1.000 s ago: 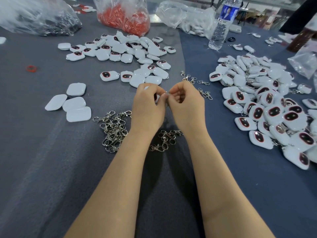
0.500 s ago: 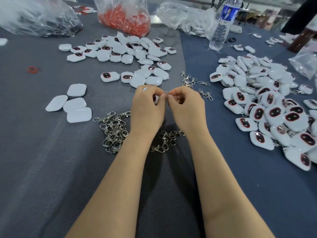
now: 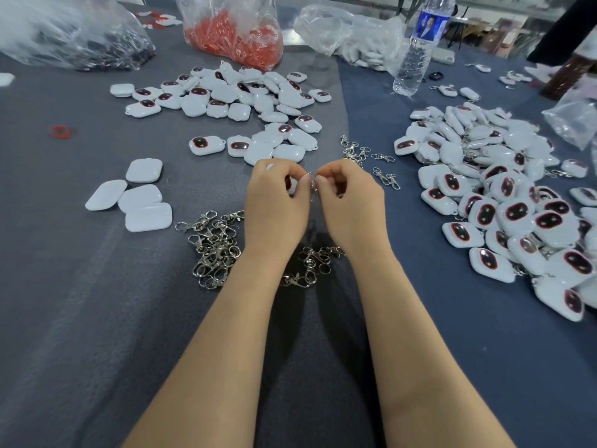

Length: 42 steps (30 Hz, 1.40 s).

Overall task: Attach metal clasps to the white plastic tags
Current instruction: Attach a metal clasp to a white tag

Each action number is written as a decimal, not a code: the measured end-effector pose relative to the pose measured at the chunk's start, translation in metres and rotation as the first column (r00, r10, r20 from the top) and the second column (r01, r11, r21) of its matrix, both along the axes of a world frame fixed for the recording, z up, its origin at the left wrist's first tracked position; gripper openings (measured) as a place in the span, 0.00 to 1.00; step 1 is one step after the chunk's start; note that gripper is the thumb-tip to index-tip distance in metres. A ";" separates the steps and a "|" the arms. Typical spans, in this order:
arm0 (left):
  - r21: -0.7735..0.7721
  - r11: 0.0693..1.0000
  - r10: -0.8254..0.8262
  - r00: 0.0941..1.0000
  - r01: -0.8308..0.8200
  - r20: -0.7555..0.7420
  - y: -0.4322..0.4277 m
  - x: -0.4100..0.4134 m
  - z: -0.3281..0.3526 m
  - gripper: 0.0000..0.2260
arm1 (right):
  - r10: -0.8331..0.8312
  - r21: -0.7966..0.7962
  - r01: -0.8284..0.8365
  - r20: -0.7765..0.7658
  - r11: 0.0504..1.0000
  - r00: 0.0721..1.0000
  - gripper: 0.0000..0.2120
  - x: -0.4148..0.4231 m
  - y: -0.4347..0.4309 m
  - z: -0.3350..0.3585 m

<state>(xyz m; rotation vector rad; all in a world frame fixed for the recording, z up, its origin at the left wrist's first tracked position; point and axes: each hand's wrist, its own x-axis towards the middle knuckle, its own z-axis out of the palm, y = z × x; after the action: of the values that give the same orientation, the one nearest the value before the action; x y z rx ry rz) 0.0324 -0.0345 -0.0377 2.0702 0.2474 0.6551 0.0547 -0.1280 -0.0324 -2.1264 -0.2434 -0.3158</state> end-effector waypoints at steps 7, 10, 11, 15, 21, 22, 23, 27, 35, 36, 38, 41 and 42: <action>-0.012 1.000 -0.023 0.999 0.022 -0.034 0.001 0.001 -0.002 0.03 | -0.005 0.010 0.005 -0.014 1.000 1.000 0.05 0.000 0.000 -0.001; 0.025 0.999 -0.033 0.998 0.034 -0.045 0.001 0.001 -0.003 0.02 | -0.003 -0.052 0.005 0.030 0.999 1.000 0.04 0.000 0.000 -0.002; 0.031 0.999 -0.029 0.999 0.030 -0.041 0.001 0.000 -0.003 0.02 | 0.001 -0.076 0.002 0.042 0.997 0.999 0.04 -0.001 0.000 -0.002; 0.047 0.999 -0.024 0.999 0.025 -0.025 0.002 0.000 -0.002 0.01 | 0.009 -0.098 -0.002 0.067 0.995 0.998 0.03 -0.001 0.001 -0.003; 0.019 0.999 -0.029 0.999 0.029 -0.024 0.001 -0.001 0.000 0.05 | 0.007 0.100 -0.011 0.043 0.995 0.999 0.05 -0.003 0.003 -0.001; 0.016 0.999 -0.031 0.999 0.031 -0.023 0.001 0.000 0.000 0.05 | 0.006 0.106 -0.011 0.045 0.994 0.999 0.05 -0.003 0.004 -0.001; 0.016 0.999 -0.032 0.999 0.032 -0.023 0.001 0.000 0.000 0.05 | 0.006 0.113 -0.011 0.046 0.993 0.999 0.05 -0.003 0.004 -0.002; 0.017 0.999 -0.030 0.999 0.031 -0.014 0.000 -0.001 0.000 0.03 | -0.001 0.143 -0.007 0.057 0.990 0.998 0.04 -0.003 0.004 -0.001; 0.031 0.999 -0.028 1.000 0.028 -0.012 -0.001 -0.001 0.001 0.03 | 0.008 0.128 -0.015 0.051 0.992 0.999 0.06 -0.003 0.005 -0.001; 0.038 0.999 -0.027 1.000 0.027 -0.010 -0.001 -0.001 0.001 0.02 | 0.015 0.128 -0.020 0.045 0.992 0.999 0.06 -0.003 0.004 -0.002; 0.046 0.999 -0.025 1.000 0.026 -0.007 0.000 -0.001 0.000 0.01 | 0.032 0.123 -0.036 0.039 0.992 0.999 0.06 -0.002 0.004 -0.002; 0.058 0.998 -0.024 1.000 0.025 -0.014 0.001 0.000 -0.001 0.01 | 0.067 0.106 -0.071 0.034 0.992 0.997 0.07 -0.001 0.004 -0.004; 0.061 0.998 -0.023 1.000 0.024 -0.016 0.001 0.000 -0.001 0.02 | 0.074 0.103 -0.077 0.035 0.992 0.997 0.07 -0.001 0.004 -0.004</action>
<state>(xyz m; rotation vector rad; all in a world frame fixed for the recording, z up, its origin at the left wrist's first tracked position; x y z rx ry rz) 0.0324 -0.0332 -0.0390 2.1343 0.2137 0.6403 0.0535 -0.1244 -0.0368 -2.0052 -0.3182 -0.3107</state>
